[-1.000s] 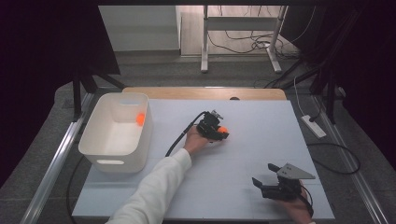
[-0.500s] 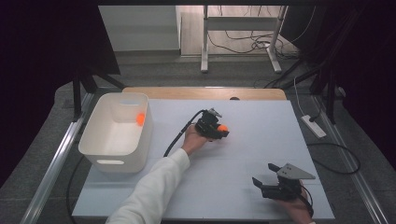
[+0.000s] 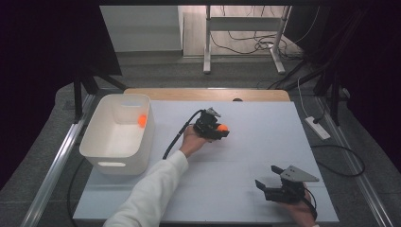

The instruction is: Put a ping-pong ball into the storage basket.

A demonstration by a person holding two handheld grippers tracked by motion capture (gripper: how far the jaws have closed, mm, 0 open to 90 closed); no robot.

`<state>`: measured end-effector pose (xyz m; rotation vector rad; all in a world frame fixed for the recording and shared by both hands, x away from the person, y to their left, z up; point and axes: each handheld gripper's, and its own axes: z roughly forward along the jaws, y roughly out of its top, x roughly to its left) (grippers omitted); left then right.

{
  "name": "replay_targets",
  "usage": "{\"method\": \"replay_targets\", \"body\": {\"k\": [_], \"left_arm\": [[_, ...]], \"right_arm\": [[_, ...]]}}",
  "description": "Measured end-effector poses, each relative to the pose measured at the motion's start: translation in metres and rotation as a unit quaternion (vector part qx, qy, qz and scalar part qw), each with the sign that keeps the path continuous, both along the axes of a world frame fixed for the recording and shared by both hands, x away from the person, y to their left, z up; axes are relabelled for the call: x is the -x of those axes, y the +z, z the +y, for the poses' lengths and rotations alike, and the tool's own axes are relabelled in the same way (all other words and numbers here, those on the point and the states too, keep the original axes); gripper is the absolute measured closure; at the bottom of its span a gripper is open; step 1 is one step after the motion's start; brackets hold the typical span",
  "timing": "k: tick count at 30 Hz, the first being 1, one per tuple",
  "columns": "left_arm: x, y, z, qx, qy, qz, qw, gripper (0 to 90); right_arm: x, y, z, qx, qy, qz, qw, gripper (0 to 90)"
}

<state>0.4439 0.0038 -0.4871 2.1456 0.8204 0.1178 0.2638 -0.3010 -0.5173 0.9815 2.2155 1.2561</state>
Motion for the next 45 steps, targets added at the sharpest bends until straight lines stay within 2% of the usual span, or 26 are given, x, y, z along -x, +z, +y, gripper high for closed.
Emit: {"method": "replay_targets", "body": {"k": [9, 13, 45], "left_arm": [[0.007, 0.009, 0.007, 0.003, 0.002, -0.013, 0.9999, 50.9], [0.008, 0.011, 0.011, 0.011, 0.005, -0.01, 0.9999, 50.9], [0.02, 0.032, 0.031, 0.026, 0.01, -0.032, 0.9991, 50.9]], "right_arm": [[0.0, 0.001, 0.0, -0.003, 0.002, -0.003, 1.0, 15.0], [0.0, 0.001, 0.0, -0.001, 0.002, -0.004, 1.0, 15.0], [0.0, 0.001, 0.001, 0.001, 0.002, -0.005, 1.0, 15.0]]}}
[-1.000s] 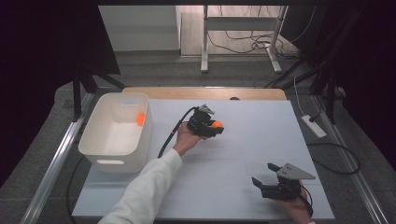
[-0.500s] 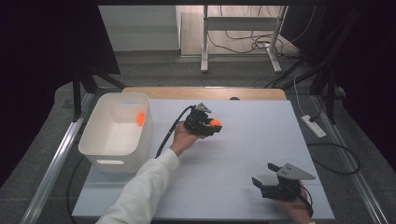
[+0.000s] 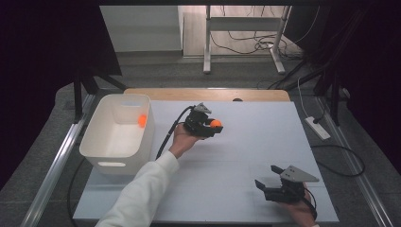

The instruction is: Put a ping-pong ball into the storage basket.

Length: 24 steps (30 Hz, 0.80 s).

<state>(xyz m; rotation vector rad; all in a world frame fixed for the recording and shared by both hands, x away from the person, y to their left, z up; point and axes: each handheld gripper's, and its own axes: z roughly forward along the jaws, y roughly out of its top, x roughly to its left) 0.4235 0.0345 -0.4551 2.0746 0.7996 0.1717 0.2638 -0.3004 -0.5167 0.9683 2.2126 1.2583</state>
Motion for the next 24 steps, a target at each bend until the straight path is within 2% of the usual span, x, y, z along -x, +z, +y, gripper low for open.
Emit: {"method": "replay_targets", "body": {"k": [9, 16, 24], "left_arm": [[0.004, 0.008, 0.008, 0.009, 0.005, -0.008, 0.9999, 50.8], [0.007, 0.018, 0.018, 0.027, 0.013, -0.018, 0.9994, 50.9], [0.009, 0.023, 0.025, 0.029, 0.018, -0.022, 0.9992, 50.9]], "right_arm": [[0.0, 0.0, 0.0, 0.004, -0.002, 0.001, 1.0, 15.0], [0.0, 0.0, 0.0, 0.004, -0.003, 0.002, 1.0, 15.0], [0.0, 0.0, 0.0, 0.003, -0.002, 0.002, 1.0, 15.1]]}}
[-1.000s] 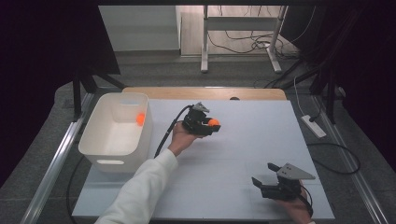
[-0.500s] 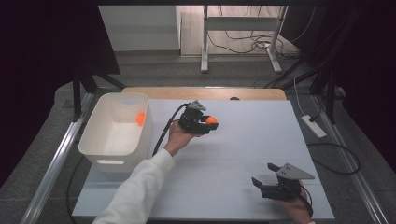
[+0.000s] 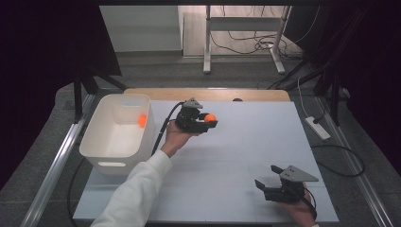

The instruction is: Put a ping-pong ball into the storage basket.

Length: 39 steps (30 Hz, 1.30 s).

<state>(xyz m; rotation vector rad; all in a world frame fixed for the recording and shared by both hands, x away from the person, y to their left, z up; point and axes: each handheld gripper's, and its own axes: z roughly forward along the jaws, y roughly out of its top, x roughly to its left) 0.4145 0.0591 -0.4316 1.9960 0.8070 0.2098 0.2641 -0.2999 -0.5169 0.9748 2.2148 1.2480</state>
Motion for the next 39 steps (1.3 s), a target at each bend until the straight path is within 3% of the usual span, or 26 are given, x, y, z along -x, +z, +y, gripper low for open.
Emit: {"method": "replay_targets", "body": {"k": [3, 16, 19, 39], "left_arm": [[0.002, 0.006, 0.005, 0.012, 0.003, -0.006, 0.9999, 50.8], [0.004, 0.015, 0.01, 0.016, 0.006, -0.013, 0.9998, 50.8], [0.005, 0.019, 0.013, 0.031, 0.007, -0.01, 0.9995, 50.8], [0.013, 0.045, 0.021, 0.031, 0.017, -0.042, 0.9985, 50.8]], "right_arm": [[0.0, 0.0, 0.0, 0.001, 0.0, -0.001, 1.0, 15.0], [0.0, 0.0, 0.0, 0.002, -0.001, 0.0, 1.0, 15.1], [0.0, 0.0, 0.0, 0.002, 0.001, -0.001, 1.0, 15.1], [0.0, 0.0, 0.001, 0.002, 0.003, -0.001, 1.0, 15.1]]}}
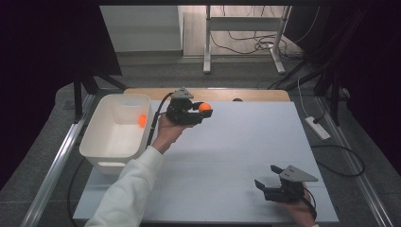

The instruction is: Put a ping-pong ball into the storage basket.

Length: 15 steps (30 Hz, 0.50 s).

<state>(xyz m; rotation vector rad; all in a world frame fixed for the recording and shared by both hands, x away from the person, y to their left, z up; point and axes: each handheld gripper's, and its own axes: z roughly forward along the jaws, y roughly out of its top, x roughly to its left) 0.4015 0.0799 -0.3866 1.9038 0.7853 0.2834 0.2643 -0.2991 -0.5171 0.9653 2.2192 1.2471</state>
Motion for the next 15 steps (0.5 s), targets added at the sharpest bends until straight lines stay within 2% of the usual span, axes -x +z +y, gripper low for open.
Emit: {"method": "replay_targets", "body": {"k": [15], "left_arm": [[0.001, 0.008, 0.012, 0.003, 0.011, 0.0, 0.9999, 50.8]], "right_arm": [[0.0, 0.0, 0.001, 0.0, 0.002, 0.001, 1.0, 15.1]]}}
